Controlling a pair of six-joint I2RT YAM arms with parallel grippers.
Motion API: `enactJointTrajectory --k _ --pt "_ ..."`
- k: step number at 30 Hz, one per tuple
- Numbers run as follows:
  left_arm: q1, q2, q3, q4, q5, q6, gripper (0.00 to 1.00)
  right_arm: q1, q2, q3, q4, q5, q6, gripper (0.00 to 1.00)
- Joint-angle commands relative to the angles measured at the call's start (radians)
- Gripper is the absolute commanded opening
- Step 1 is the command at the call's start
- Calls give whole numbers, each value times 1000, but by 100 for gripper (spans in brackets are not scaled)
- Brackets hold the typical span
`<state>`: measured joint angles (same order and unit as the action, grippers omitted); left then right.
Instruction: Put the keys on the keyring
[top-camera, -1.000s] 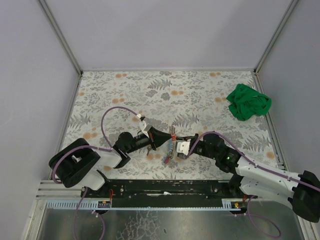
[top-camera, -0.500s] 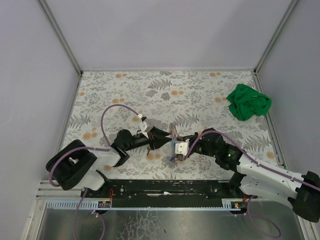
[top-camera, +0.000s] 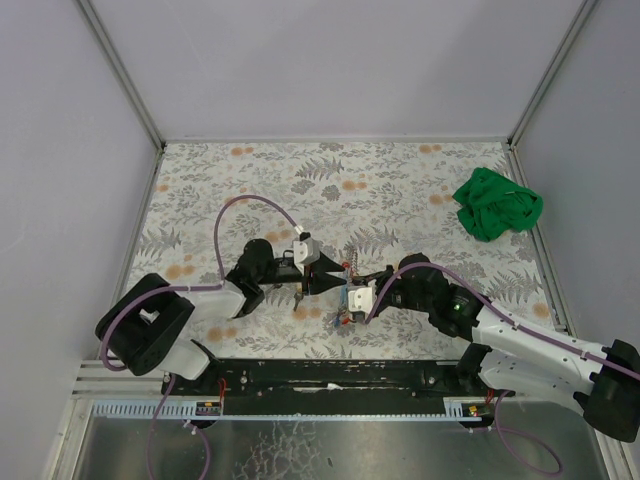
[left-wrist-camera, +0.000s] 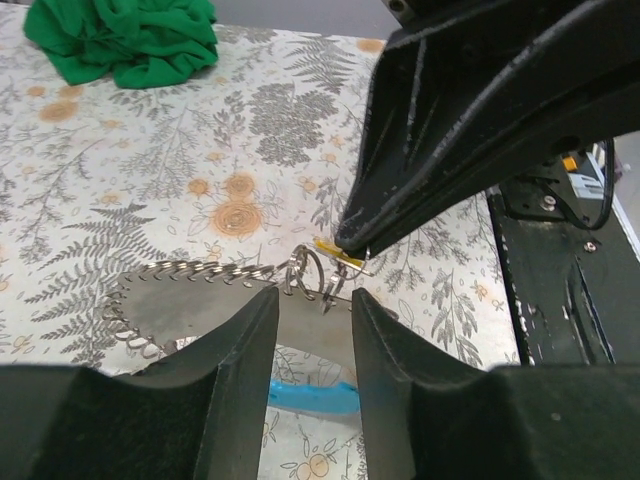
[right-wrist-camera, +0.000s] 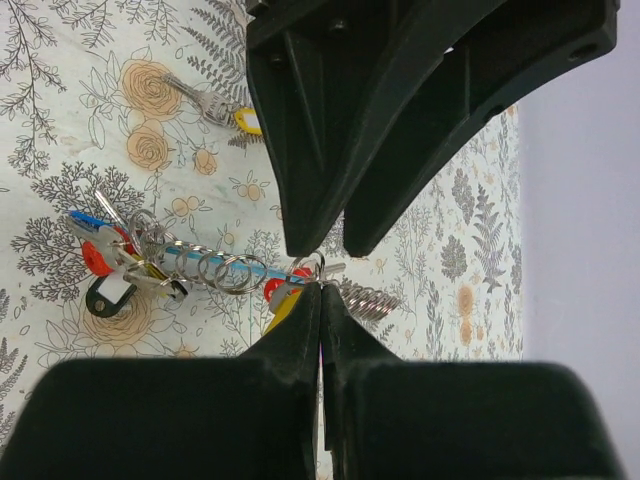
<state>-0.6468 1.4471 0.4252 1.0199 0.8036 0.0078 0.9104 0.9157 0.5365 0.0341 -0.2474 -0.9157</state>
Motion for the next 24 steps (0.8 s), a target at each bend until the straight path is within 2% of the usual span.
enactJointTrajectory --k 1,12,18,24 --pt "6 21 34 -44 89 65 34 9 -5 56 40 -22 -18 0" --pt "7 60 75 -63 103 52 21 9 0 65 27 -45 -14 0" --pt "7 55 66 -76 85 58 0 9 -20 59 22 -23 7 0" --pt "21 20 38 -65 -4 38 0 9 -98 -33 100 7 83 0"
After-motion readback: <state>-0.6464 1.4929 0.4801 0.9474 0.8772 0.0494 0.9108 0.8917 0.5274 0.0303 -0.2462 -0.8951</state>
